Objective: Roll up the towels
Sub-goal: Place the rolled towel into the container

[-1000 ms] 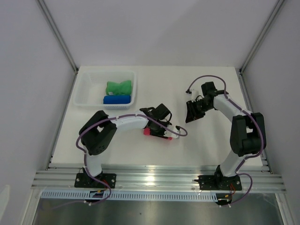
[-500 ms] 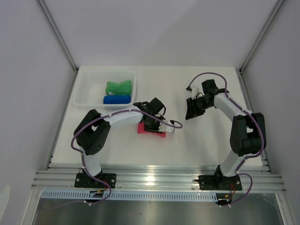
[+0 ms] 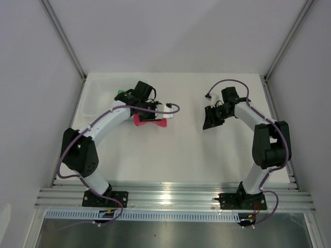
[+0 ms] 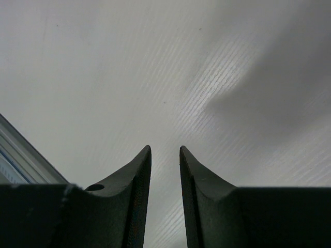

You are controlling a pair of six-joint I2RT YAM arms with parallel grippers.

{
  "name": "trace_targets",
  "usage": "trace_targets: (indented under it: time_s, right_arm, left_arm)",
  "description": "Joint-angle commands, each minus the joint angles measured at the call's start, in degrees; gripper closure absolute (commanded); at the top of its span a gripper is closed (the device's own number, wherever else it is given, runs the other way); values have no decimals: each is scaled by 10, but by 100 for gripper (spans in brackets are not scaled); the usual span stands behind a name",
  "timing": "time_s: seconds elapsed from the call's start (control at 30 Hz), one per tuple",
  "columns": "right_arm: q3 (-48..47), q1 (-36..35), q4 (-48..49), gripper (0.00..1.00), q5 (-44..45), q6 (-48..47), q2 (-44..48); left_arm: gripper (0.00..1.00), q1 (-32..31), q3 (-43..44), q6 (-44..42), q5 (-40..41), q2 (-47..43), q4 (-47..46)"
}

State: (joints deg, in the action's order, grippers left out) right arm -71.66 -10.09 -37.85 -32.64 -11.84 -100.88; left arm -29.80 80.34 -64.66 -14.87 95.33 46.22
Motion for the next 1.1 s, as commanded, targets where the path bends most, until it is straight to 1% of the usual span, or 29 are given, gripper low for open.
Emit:
trace_targets:
  time_s: [0.0,0.07,0.1,0.2,0.33,0.37,0.5,0.57,0.6,0.7,0.73,0.83,0.97,1.07]
  right_arm:
    - [-31,-11,30,68,-13,27,-12]
    - [-46,-23,30,68,-6,30,-22]
    - [-53,-27,29,68,-5,30,-26]
    - [-85,-43,12,68,3,30,-47]
    - [-126,-63,-7,68,14,31,-68]
    - [-140,-66,-13,68,19,32,-72]
    - [-160,-81,-27,68,30,37,-80]
    - [-164,-87,-30,68,34,44,-84]
    - [-168,-90,-34,68,40,45,-85]
    - [-176,-98,-43,68,50,50,-90]
    - [-181,-100,-45,68,55,52,-91]
    - [-186,-109,-52,68,68,55,-92]
    - [-188,-121,-52,68,79,68,-94]
    - [-194,-127,-55,68,82,72,-99]
  left_arm:
    - [99,73,46,-19,44,-40,-26]
    - [99,104,57,-26,77,-38,-59]
    - [99,135,59,-34,84,-37,-74]
    - [99,185,54,-46,120,-22,-132]
    - [99,234,51,-56,146,17,-189]
    - [99,242,48,-56,164,31,-206]
    - [99,282,39,-61,170,65,-240]
    - [99,295,34,-75,153,76,-247]
    - [99,314,34,-83,127,86,-254]
    - [99,335,48,-104,118,123,-255]
    - [99,342,77,-104,96,134,-226]
    - [98,364,105,-121,58,155,-185]
    - [98,377,86,-166,20,161,-151]
    - [98,389,82,-180,-10,161,-136]
